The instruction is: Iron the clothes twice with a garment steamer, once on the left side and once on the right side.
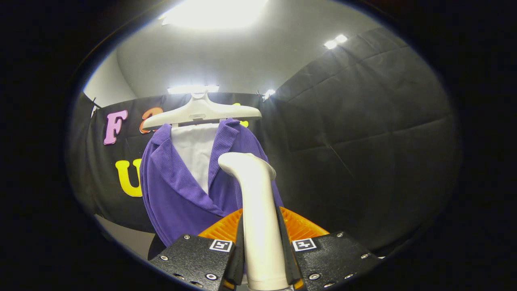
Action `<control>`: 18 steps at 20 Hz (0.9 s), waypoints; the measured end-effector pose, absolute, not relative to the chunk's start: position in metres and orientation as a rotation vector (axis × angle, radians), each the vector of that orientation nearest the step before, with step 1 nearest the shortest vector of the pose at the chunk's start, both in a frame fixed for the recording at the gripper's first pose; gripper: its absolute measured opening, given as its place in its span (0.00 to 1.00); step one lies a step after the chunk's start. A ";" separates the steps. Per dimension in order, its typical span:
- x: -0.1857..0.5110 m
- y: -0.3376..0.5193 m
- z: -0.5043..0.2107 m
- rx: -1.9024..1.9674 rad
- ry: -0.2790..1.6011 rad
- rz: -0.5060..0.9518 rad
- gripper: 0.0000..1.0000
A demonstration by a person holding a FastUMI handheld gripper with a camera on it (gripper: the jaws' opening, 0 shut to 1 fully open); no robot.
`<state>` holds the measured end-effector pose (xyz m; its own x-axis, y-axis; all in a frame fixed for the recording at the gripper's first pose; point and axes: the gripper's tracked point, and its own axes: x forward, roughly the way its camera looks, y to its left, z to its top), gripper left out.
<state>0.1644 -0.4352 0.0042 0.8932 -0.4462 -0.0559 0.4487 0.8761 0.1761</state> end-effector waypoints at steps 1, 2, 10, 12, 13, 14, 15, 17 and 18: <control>0.167 -0.438 0.007 0.194 0.005 -0.467 0.39; 0.171 -0.441 0.010 0.194 -0.007 -0.469 0.39; 0.214 -0.447 0.008 0.160 -0.010 -0.443 0.39; 0.220 -0.443 -0.002 0.140 0.027 -0.424 0.39; 0.222 -0.440 -0.008 0.127 0.044 -0.415 0.39; 0.223 -0.439 -0.013 0.116 0.056 -0.414 0.39; 0.222 -0.438 -0.016 0.114 0.059 -0.413 0.40; 0.220 -0.437 -0.021 0.129 0.058 -0.406 0.40; 0.219 -0.437 -0.024 0.134 0.060 -0.404 0.40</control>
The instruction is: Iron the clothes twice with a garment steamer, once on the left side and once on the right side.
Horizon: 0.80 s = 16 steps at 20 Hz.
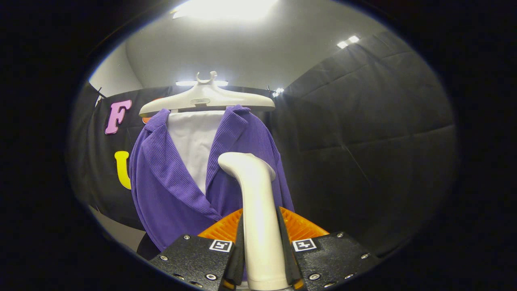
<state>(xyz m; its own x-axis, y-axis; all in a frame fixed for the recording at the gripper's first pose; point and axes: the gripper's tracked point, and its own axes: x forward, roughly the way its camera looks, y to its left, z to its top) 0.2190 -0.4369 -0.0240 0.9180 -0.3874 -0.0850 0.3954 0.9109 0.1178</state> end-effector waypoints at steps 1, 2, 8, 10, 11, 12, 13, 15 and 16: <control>0.219 -0.438 -0.028 0.137 0.063 -0.404 0.39; 0.218 -0.439 -0.032 0.137 0.069 -0.407 0.40; 0.202 -0.445 -0.067 0.113 0.156 -0.432 0.40; 0.199 -0.446 -0.077 0.124 0.168 -0.433 0.40; 0.197 -0.447 -0.083 0.128 0.176 -0.434 0.40; 0.195 -0.447 -0.088 0.134 0.186 -0.433 0.40; 0.193 -0.446 -0.095 0.142 0.200 -0.432 0.40; 0.189 -0.448 -0.105 0.148 0.222 -0.440 0.40; 0.187 -0.448 -0.110 0.151 0.232 -0.441 0.40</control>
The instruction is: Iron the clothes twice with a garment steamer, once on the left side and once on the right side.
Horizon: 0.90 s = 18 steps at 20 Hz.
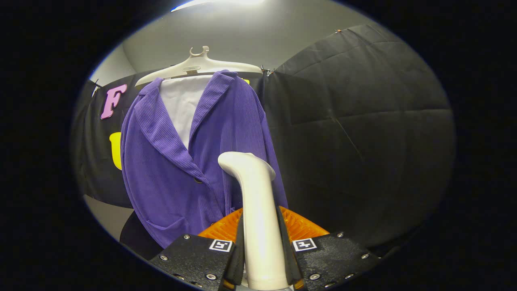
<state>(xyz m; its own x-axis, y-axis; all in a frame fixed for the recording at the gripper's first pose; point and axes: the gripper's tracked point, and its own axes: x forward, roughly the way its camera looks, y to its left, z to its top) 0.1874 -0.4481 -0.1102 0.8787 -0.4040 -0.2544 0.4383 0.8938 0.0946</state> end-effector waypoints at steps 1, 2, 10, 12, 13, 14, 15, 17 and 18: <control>0.186 -0.449 -0.115 0.157 0.239 -0.441 0.40; 0.185 -0.449 -0.119 0.164 0.245 -0.440 0.40; 0.178 -0.452 -0.150 0.175 0.291 -0.430 0.40; 0.170 -0.454 -0.161 0.175 0.309 -0.430 0.40; 0.168 -0.455 -0.165 0.174 0.318 -0.430 0.40; 0.168 -0.455 -0.169 0.175 0.325 -0.430 0.40; 0.167 -0.454 -0.172 0.177 0.333 -0.428 0.40; 0.166 -0.454 -0.181 0.178 0.346 -0.424 0.40; 0.164 -0.454 -0.184 0.178 0.351 -0.420 0.40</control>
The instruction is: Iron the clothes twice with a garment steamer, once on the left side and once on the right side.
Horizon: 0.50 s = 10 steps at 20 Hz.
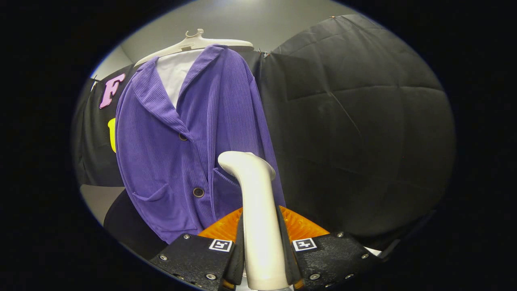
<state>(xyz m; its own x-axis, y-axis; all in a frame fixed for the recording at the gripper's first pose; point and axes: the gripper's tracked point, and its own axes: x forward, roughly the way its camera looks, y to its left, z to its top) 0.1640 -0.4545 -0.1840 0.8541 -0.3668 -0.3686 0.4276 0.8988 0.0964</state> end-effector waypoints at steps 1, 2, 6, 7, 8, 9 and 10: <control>0.161 -0.455 -0.188 0.178 0.356 -0.417 0.40; 0.160 -0.455 -0.191 0.178 0.361 -0.414 0.40; 0.155 -0.456 -0.202 0.188 0.375 -0.398 0.40; 0.154 -0.456 -0.205 0.193 0.375 -0.393 0.40; 0.152 -0.455 -0.210 0.195 0.387 -0.385 0.40; 0.148 -0.455 -0.214 0.192 0.393 -0.381 0.40; 0.146 -0.454 -0.216 0.191 0.402 -0.377 0.40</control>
